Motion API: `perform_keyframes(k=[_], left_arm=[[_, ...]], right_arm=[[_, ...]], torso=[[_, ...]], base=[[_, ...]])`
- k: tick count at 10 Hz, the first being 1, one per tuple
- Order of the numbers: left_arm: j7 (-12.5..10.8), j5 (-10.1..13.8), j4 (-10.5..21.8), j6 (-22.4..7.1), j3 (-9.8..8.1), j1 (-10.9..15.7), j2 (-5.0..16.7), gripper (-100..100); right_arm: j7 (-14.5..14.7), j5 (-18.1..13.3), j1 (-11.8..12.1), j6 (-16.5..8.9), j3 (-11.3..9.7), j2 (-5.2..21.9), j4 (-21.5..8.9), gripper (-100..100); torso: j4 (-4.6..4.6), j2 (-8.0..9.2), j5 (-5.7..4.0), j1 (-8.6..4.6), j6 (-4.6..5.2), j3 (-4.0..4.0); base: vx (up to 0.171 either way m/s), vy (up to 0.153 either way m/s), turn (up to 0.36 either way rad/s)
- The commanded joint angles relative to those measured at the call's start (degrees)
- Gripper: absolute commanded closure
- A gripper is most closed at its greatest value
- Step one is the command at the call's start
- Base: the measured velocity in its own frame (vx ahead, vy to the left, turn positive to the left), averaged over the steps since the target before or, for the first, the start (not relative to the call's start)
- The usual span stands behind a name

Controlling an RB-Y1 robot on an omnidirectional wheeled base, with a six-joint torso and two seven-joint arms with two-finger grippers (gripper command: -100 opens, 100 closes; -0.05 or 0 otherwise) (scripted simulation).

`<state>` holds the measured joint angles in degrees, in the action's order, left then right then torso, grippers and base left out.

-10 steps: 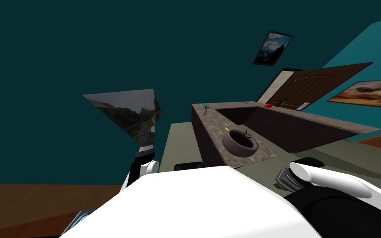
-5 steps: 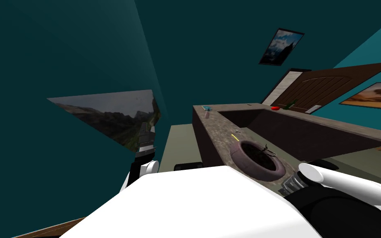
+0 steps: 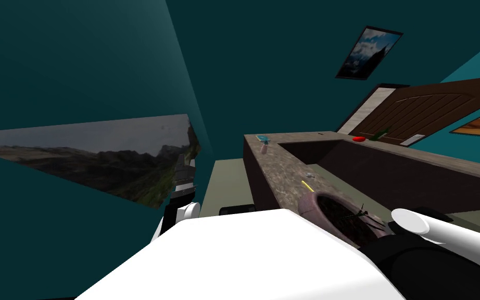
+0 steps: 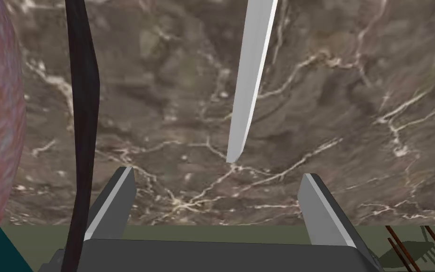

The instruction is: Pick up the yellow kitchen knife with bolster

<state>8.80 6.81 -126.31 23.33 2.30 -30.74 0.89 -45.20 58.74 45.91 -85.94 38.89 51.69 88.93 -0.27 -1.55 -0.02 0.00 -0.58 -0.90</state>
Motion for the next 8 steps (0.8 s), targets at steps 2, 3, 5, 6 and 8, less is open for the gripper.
perform_keyframes(k=[2, 3, 5, 6, 8], left_arm=[[0.0, 0.0, 0.0, 0.0, 0.0, 0.0, 0.0, 0], [0.0, 0.0, 0.0, 0.0, 0.0, 0.0, 0.0, 0], [0.0, 0.0, 0.0, 0.0, 0.0, 0.0, 0.0, 0], [0.0, 0.0, 0.0, 0.0, 0.0, 0.0, 0.0, 0], [0.0, 0.0, 0.0, 0.0, 0.01, 0.0, 0.0, 0]], right_arm=[[-1.0, 2.5, -0.4, -2.3, 1.7, -0.2, -1.4, -100], [-1.3, 3.3, -0.4, -3.1, 2.3, -0.3, -1.8, -100], [-1.7, 4.6, -0.5, -4.1, 3.3, -0.5, -2.5, -100], [-1.5, 4.1, -0.3, -3.9, 3.0, -0.4, -2.4, -100], [1.2, 2.6, -3.2, -3.5, 0.8, 0.5, -5.3, -100]], torso=[[0.02, -0.14, -0.06, 0.05, -0.18, -0.06], [0.0, -0.4, -0.07, 0.06, -0.33, -0.2], [0.0, -0.73, -0.2, 0.23, -0.68, -0.37], [0.0, -0.87, -0.26, 0.21, -0.83, -0.44], [0.09, -0.47, -0.24, 0.34, -0.83, -0.22]], base=[[0.229, -0.028, 0.055], [0.231, -0.013, 0.078], [0.188, -0.024, 0.053], [0.074, -0.019, 0.014], [0.017, 0.004, -0.137]])
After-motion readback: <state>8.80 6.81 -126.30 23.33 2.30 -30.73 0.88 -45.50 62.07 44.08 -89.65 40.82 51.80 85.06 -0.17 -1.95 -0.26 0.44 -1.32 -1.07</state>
